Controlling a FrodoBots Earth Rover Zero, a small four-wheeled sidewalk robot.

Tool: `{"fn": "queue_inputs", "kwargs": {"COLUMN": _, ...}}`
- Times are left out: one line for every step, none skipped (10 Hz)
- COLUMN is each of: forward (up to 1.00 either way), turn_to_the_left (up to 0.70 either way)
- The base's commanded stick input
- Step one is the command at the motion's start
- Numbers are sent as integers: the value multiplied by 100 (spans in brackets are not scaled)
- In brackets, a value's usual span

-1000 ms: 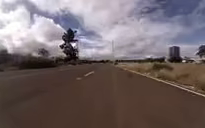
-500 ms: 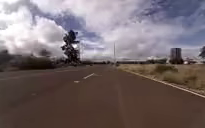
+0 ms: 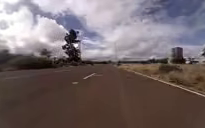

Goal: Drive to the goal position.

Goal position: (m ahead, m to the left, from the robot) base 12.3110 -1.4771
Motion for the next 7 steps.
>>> {"fn": "queue_inputs", "kwargs": {"forward": 70, "turn_to_the_left": -2}}
{"fn": "queue_inputs", "kwargs": {"forward": 70, "turn_to_the_left": 0}}
{"fn": "queue_inputs", "kwargs": {"forward": 70, "turn_to_the_left": 0}}
{"fn": "queue_inputs", "kwargs": {"forward": 70, "turn_to_the_left": 0}}
{"fn": "queue_inputs", "kwargs": {"forward": 70, "turn_to_the_left": 0}}
{"fn": "queue_inputs", "kwargs": {"forward": 70, "turn_to_the_left": 0}}
{"fn": "queue_inputs", "kwargs": {"forward": 70, "turn_to_the_left": 0}}
